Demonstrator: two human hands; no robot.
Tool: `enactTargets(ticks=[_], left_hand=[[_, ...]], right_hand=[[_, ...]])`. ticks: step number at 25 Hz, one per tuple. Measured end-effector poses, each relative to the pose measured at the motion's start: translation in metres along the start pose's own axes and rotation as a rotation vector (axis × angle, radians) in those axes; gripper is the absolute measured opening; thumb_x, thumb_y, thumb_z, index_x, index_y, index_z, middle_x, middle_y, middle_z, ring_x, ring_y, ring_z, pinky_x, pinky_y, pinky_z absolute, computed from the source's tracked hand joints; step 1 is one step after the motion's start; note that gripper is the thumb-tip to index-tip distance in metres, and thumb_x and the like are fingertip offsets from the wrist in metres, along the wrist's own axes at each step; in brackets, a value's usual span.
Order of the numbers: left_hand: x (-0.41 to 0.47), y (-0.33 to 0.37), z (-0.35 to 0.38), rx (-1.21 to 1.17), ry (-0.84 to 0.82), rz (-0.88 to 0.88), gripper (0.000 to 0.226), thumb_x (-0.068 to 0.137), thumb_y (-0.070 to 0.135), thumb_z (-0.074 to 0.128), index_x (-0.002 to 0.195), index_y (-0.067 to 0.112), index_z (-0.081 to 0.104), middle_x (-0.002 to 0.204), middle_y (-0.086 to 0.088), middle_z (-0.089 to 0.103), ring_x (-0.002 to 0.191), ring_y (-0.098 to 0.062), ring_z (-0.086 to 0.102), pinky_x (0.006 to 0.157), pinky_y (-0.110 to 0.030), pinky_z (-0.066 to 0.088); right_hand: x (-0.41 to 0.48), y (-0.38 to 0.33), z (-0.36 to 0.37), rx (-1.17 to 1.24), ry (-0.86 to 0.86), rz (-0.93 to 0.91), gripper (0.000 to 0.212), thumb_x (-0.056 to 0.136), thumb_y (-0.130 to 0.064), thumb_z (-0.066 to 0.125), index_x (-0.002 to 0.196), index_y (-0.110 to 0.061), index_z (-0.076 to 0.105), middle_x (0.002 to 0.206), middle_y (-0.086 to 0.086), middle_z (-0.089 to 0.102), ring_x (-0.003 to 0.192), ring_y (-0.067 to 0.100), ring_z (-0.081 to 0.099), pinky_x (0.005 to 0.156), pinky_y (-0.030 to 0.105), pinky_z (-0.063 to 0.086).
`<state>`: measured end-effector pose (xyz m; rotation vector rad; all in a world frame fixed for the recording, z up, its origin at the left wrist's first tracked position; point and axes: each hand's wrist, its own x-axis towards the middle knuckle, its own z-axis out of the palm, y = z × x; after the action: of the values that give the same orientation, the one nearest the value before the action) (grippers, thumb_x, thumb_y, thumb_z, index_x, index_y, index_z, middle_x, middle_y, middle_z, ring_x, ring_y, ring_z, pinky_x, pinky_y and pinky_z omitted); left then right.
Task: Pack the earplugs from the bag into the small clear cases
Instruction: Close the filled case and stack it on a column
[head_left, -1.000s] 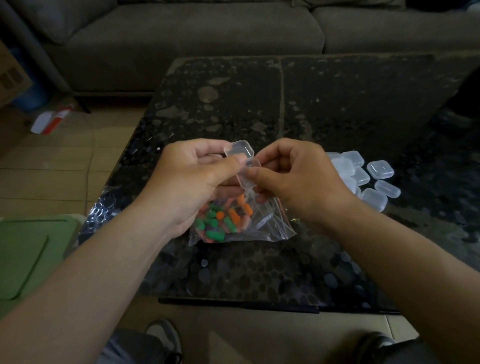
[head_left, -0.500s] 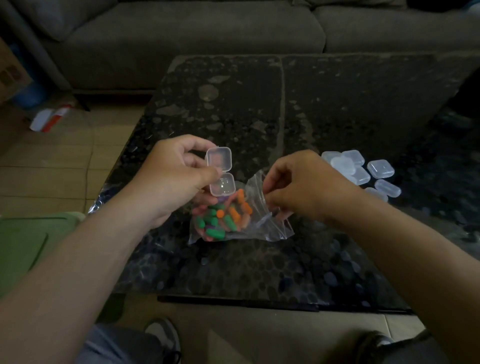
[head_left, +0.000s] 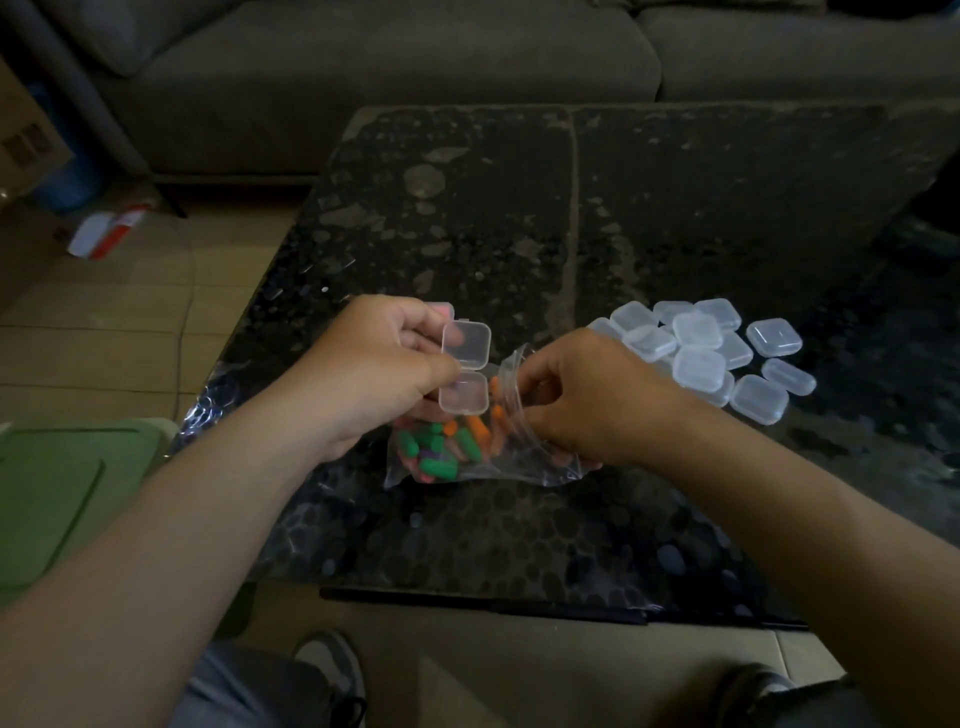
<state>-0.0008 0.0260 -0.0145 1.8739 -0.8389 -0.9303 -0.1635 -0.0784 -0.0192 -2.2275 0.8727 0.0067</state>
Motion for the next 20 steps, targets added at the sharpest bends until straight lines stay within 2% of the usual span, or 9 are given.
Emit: enactTargets(ticks=[4, 8, 12, 15, 20], left_hand=[[-0.0009, 0.0015, 0.0017, 0.002, 0.006, -0.006, 0.017, 0.09, -0.003, 0.071, 0.1, 0.011, 0.073, 0.116, -0.004, 0.07, 0.084, -0.011, 0.074, 0.059, -0.021, 0.057], [-0.0006, 0.0023, 0.0005, 0.015, 0.006, -0.003, 0.017, 0.09, -0.002, 0.07, 0.1, 0.012, 0.073, 0.121, -0.004, 0.068, 0.086, -0.011, 0.073, 0.059, -0.021, 0.057], [-0.0015, 0.002, 0.0006, 0.018, 0.011, -0.008, 0.016, 0.089, 0.001, 0.074, 0.1, 0.014, 0.074, 0.126, -0.006, 0.069, 0.086, -0.013, 0.076, 0.063, -0.026, 0.06], [-0.0016, 0.0024, 0.0014, 0.027, 0.019, -0.01, 0.018, 0.089, 0.001, 0.074, 0.101, 0.014, 0.073, 0.128, -0.007, 0.069, 0.087, -0.014, 0.076, 0.062, -0.026, 0.06], [-0.0029, 0.0035, 0.0013, 0.038, 0.015, -0.008, 0.017, 0.089, 0.0, 0.074, 0.099, 0.014, 0.074, 0.13, -0.009, 0.067, 0.08, -0.01, 0.074, 0.058, -0.021, 0.057]], right_hand=[[0.0008, 0.0, 0.0035, -0.078, 0.024, -0.053, 0.005, 0.09, -0.024, 0.071, 0.089, -0.024, 0.076, 0.069, -0.017, 0.061, 0.062, 0.001, 0.059, 0.051, 0.01, 0.047], [0.0015, -0.0004, 0.0039, -0.152, 0.02, -0.098, 0.004, 0.09, -0.023, 0.069, 0.088, -0.022, 0.072, 0.08, -0.009, 0.066, 0.074, 0.009, 0.063, 0.066, 0.024, 0.054], [-0.0026, -0.0027, -0.0002, -0.137, 0.048, -0.094, 0.007, 0.086, -0.023, 0.072, 0.082, -0.019, 0.068, 0.079, -0.005, 0.066, 0.072, 0.012, 0.064, 0.063, 0.026, 0.056], [-0.0013, -0.004, -0.0009, -0.141, 0.074, -0.094, 0.013, 0.083, -0.023, 0.076, 0.08, -0.023, 0.063, 0.082, -0.006, 0.064, 0.076, 0.011, 0.063, 0.068, 0.027, 0.057], [-0.0034, -0.0037, -0.0022, -0.143, 0.027, -0.106, 0.011, 0.089, -0.025, 0.073, 0.083, -0.029, 0.064, 0.081, -0.011, 0.062, 0.075, 0.006, 0.06, 0.062, 0.018, 0.045]])
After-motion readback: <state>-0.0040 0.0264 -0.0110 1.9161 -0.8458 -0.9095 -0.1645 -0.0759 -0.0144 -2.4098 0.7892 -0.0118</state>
